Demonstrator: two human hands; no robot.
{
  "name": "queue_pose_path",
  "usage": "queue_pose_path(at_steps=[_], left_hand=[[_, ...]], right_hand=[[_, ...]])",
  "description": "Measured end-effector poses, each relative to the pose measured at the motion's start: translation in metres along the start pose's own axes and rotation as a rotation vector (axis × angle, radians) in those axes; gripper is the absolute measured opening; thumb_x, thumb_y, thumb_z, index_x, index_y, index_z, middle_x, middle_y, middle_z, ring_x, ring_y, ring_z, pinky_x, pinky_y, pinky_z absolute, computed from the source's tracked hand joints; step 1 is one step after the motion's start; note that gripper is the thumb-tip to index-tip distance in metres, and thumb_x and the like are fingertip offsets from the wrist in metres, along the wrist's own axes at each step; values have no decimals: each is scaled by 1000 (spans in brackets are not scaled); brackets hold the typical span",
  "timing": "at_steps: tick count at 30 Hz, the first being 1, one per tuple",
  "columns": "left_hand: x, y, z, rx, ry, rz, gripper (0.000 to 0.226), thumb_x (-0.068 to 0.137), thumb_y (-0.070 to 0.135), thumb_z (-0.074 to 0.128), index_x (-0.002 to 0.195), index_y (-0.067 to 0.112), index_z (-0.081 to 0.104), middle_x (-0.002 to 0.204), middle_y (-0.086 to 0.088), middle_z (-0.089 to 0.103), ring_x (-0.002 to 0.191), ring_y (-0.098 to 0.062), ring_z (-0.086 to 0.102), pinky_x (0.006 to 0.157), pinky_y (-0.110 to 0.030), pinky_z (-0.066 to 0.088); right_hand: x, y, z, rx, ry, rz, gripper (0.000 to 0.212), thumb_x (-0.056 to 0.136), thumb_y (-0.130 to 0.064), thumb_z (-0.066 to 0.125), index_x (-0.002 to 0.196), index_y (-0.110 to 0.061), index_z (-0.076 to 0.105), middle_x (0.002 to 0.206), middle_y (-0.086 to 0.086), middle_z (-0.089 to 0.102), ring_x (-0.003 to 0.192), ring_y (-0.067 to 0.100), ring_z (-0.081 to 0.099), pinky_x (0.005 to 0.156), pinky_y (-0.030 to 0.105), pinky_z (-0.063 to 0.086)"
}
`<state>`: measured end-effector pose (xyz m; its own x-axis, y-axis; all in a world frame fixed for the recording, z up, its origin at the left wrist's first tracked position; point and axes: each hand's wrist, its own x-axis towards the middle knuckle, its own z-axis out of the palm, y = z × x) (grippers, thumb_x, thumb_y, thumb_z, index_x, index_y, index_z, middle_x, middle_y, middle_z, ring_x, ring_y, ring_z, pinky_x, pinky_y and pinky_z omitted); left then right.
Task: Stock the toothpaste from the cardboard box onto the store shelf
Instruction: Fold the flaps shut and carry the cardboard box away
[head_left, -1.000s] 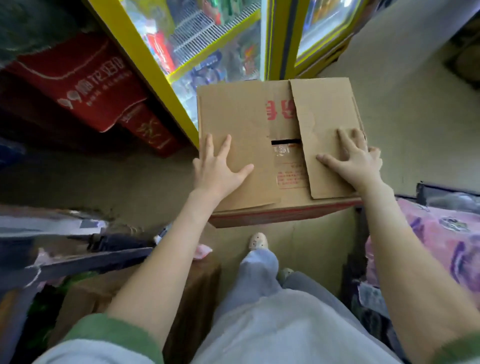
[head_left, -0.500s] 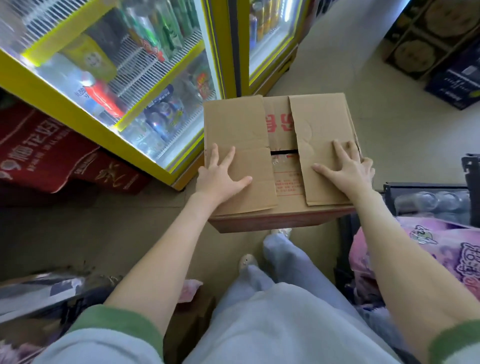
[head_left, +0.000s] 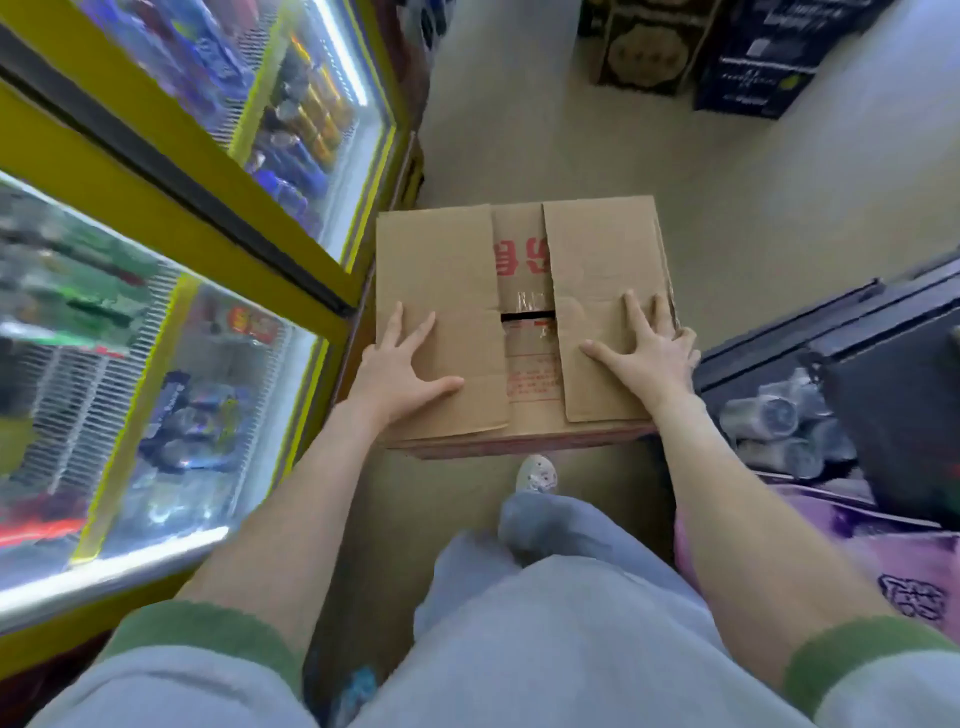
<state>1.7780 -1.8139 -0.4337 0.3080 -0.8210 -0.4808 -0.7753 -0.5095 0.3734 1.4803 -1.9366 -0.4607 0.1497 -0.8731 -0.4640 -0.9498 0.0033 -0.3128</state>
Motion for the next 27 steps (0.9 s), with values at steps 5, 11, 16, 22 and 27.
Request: queue_pose_path(at_steps=[5, 11, 16, 22, 27], left_hand=[[84, 42, -17, 36, -76, 171, 97, 70, 63, 73, 149, 48, 19, 162, 8, -7, 143, -38, 21, 116, -48, 24], [177, 84, -37, 68, -157, 308, 97, 72, 63, 72, 150, 46, 17, 162, 9, -5, 143, -40, 18, 116, -52, 22], [256, 123, -74, 148, -213, 398, 96, 74, 64, 69, 151, 43, 16, 163, 6, -5, 142, -41, 20, 116, -48, 21], [344, 185, -101, 266, -262, 452, 96, 76, 66, 64, 152, 43, 10, 161, 9, -12, 140, -42, 20, 114, -50, 23], [430, 255, -86, 310, -268, 503, 99, 75, 65, 66, 153, 38, 11, 162, 5, -11, 139, -42, 22, 114, -44, 22]], right_hand=[[30, 14, -30, 94, 57, 152, 90, 77, -80, 44, 149, -46, 2, 160, -9, -9, 137, 42, 12, 112, 55, 11], [74, 15, -49, 143, 114, 303, 93, 74, -81, 46, 149, -47, 2, 160, -10, -10, 136, 38, 12, 112, 51, 14], [129, -2, -73, 174, 132, 408, 93, 74, -81, 46, 149, -47, 2, 160, -9, -10, 136, 39, 14, 111, 51, 14], [200, -2, -108, 272, 157, 478, 92, 75, -78, 49, 149, -48, 4, 160, -10, -9, 136, 39, 12, 114, 54, 13], [283, 39, -134, 285, 171, 513, 97, 72, -78, 52, 149, -48, 1, 160, -9, -11, 136, 39, 13, 113, 53, 12]])
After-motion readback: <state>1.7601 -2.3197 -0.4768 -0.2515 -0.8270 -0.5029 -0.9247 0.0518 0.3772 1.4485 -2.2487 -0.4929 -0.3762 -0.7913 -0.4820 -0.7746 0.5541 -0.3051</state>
